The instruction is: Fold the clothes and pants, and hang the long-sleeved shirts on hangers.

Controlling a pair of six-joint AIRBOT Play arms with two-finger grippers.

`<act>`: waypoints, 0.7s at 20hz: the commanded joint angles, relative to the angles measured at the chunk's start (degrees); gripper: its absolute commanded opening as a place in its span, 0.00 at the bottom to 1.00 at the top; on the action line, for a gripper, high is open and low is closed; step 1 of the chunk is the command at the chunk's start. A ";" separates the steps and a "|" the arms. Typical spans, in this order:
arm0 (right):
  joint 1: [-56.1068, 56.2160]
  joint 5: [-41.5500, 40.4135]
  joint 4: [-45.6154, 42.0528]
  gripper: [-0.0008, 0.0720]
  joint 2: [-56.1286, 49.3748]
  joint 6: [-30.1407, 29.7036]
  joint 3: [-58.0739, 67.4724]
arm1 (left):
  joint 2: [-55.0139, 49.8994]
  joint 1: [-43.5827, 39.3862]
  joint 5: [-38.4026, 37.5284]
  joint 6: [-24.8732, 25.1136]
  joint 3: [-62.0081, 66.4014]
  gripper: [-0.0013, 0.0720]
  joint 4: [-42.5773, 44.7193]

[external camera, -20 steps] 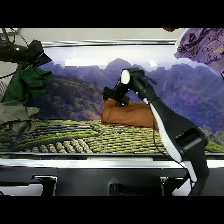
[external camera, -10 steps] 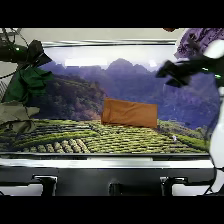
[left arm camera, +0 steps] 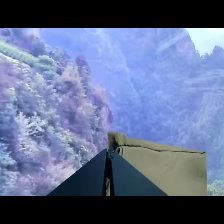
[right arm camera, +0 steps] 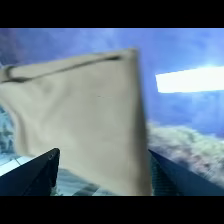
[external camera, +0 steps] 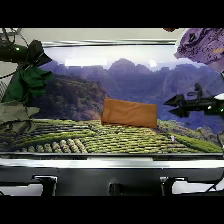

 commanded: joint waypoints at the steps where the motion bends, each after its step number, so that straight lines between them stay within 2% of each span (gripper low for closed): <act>1: 1.66 -4.13 0.85 0.83 -2.86 -3.63 -5.20 | 0.02 0.02 0.00 -0.04 0.04 0.04 -0.26; 5: 7.26 -6.49 0.94 0.81 -5.64 -3.72 -5.20 | 0.00 0.02 0.00 -0.04 0.04 0.04 -0.26; 10: 9.33 -7.93 0.11 0.65 -6.19 -1.51 -5.18 | 0.00 0.02 0.00 -0.02 0.04 0.04 -0.28; 11: 9.31 -7.91 0.22 0.48 -6.16 -1.07 -5.18 | 0.00 0.02 0.00 -0.02 0.04 0.04 -0.26; 12: 9.31 -7.74 0.72 0.25 -6.16 -0.92 -5.18 | 0.00 0.02 0.00 -0.02 0.04 0.04 -0.26; 14: 9.31 -7.52 4.26 0.04 -5.75 -1.31 -5.16 | 0.00 0.02 0.02 -0.02 0.04 0.04 -0.26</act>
